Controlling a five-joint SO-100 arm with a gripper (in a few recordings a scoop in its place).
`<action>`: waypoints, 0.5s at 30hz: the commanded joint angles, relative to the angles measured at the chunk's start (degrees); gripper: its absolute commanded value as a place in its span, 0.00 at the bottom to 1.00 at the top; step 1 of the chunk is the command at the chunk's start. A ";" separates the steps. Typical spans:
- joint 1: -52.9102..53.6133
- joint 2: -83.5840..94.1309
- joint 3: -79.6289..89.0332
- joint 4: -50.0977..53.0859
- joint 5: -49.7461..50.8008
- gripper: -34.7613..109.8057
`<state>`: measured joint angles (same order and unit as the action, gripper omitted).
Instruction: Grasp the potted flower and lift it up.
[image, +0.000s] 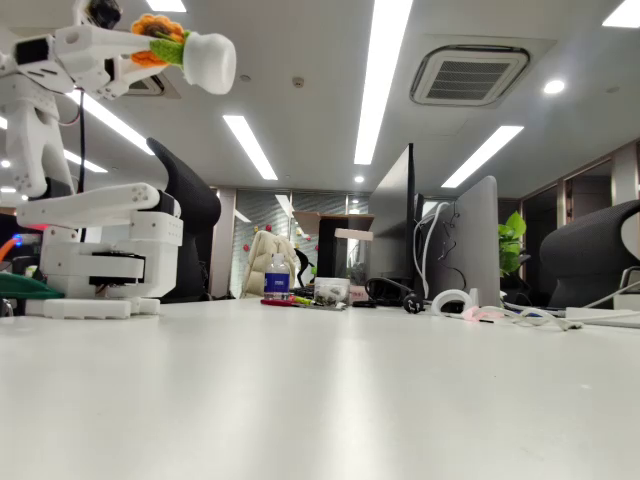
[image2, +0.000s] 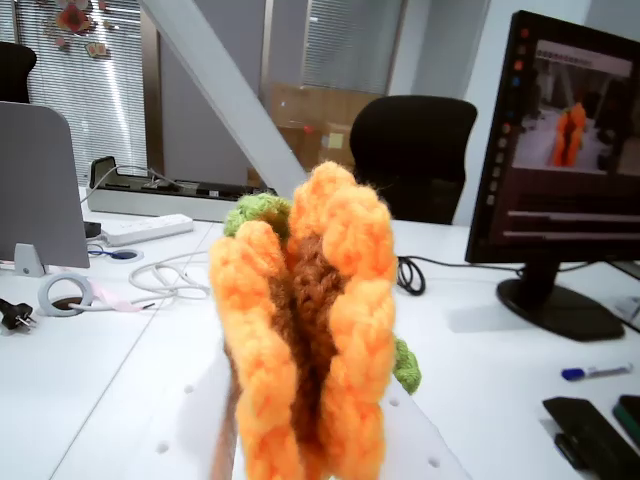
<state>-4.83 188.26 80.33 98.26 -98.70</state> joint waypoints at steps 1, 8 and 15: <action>-0.18 0.09 -0.18 0.70 -0.70 0.24; -0.09 0.18 -0.44 0.97 -0.70 0.24; -0.09 0.26 -0.44 0.62 -0.88 0.24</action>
<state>-3.78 188.26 79.37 98.88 -98.70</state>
